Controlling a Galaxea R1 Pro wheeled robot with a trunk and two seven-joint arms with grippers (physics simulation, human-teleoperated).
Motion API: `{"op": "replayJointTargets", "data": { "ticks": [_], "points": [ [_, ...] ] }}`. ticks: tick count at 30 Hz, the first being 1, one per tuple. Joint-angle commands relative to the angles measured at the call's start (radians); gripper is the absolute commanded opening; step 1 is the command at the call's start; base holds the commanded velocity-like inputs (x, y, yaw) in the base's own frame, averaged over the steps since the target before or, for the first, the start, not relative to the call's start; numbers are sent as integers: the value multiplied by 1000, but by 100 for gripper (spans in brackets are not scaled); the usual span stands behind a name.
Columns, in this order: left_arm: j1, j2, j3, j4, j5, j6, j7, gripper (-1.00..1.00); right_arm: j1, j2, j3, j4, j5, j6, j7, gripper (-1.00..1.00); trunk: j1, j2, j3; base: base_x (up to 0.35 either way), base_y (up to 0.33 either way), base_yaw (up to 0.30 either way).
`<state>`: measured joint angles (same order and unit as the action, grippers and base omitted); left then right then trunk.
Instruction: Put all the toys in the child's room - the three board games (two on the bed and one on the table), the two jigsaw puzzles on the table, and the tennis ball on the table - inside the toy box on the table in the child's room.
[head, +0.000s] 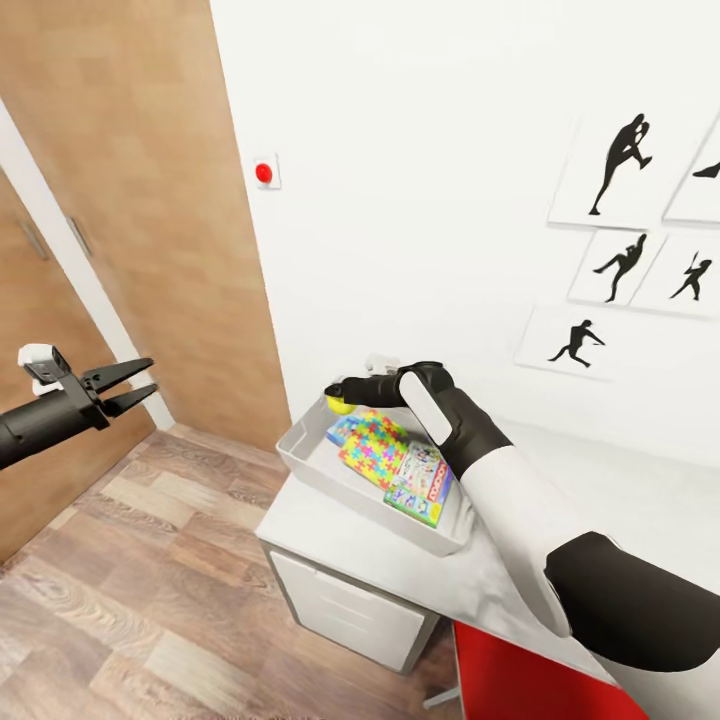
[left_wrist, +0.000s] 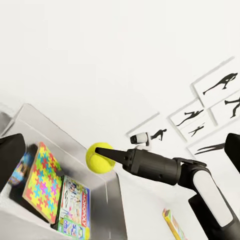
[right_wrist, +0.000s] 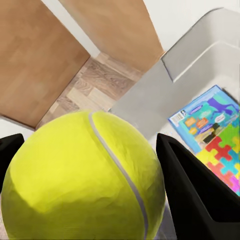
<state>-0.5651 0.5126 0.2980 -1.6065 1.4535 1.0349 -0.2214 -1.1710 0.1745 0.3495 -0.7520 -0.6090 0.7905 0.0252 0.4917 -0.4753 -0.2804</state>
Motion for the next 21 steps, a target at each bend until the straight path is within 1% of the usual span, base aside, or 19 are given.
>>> {"op": "replayJointTargets", "data": {
  "ticks": [1, 7, 10, 15, 21],
  "points": [
    [-1, 0, 1, 0, -10, 4, -11, 100, -1, 0, 0, 0, 1, 4, 1, -100, 0, -2, -2, 0, 0, 271],
    [-1, 1, 1, 0, -10, 5, -13, 100, -1, 0, -1, 0, 2, 5, 0, -100, 0, -2, -2, 0, 0, 273],
    [-1, 1, 1, 0, -9, 5, -14, 100, 0, 0, -1, 0, 2, 4, 0, -100, 0, -2, -3, 0, 0, 209],
    [-1, 2, 1, 0, -9, 5, -14, 100, 2, 0, -4, 0, 4, 2, 0, -100, 0, -2, -3, 0, 0, 103],
    [-1, 3, 0, 0, -9, 5, -15, 100, 3, 0, -9, 0, 6, 1, -1, -100, 0, -2, -4, 0, 0, 41]
  ]
}}
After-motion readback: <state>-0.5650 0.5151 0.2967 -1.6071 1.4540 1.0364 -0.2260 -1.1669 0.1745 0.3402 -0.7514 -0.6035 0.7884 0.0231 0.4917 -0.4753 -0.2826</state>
